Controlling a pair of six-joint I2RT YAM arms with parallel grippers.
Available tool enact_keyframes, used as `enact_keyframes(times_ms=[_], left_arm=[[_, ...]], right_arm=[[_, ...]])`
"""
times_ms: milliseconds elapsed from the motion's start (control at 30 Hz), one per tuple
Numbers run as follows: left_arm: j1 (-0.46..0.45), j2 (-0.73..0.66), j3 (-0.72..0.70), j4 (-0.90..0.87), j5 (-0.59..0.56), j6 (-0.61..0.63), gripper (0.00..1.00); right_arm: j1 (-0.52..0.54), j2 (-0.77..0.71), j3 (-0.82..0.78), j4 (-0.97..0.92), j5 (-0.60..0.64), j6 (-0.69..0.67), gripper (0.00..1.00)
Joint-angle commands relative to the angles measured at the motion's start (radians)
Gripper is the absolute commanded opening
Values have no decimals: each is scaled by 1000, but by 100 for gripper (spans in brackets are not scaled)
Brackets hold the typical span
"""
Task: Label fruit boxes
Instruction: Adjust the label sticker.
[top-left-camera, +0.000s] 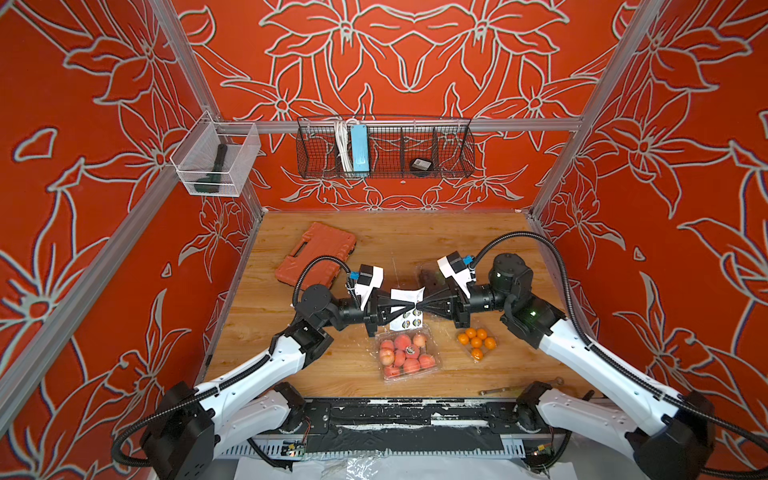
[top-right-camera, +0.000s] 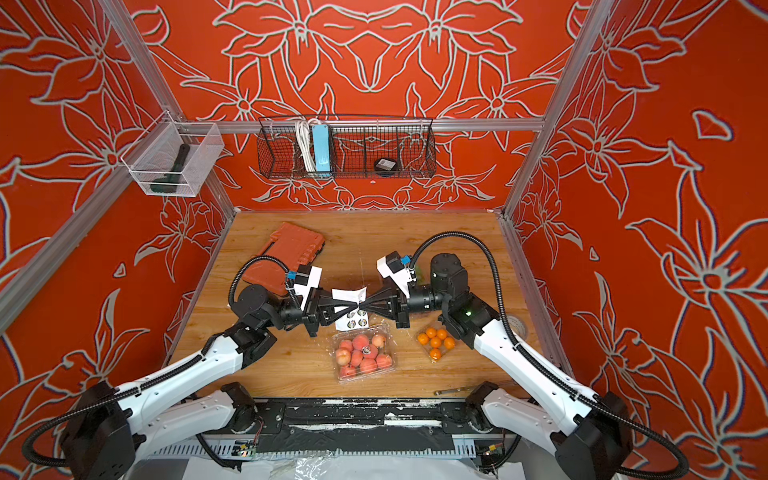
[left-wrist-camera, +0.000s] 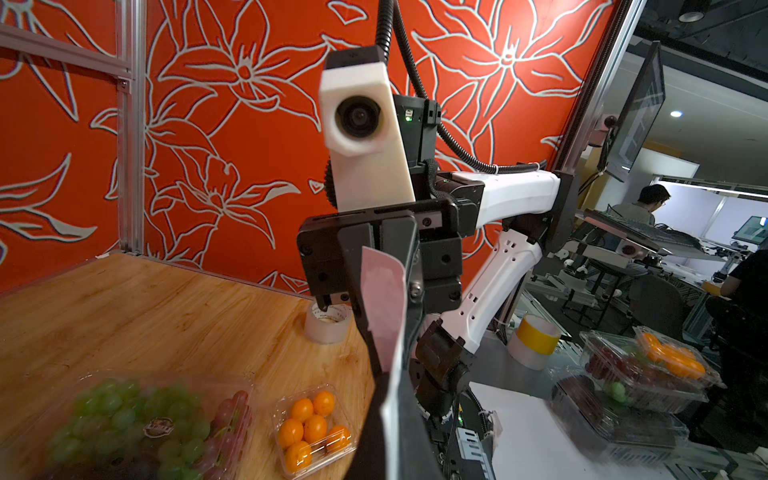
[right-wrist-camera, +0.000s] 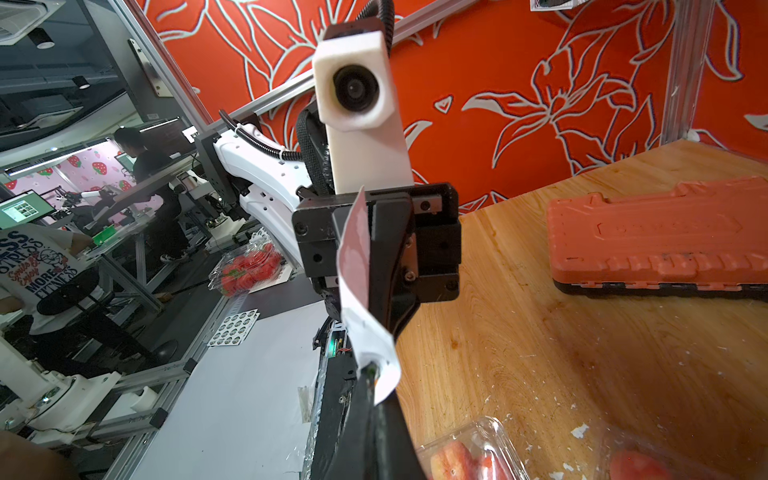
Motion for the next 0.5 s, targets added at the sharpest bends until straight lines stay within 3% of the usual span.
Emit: enact_keyframes(times_ms=[0, 467], left_arm=[[18, 18, 10, 10, -34, -9, 0], [37, -27, -21, -48, -49, 20, 0]], right_arm=[[17, -23, -7, 12, -82, -27, 0], [14, -32, 0, -15, -49, -38, 0]])
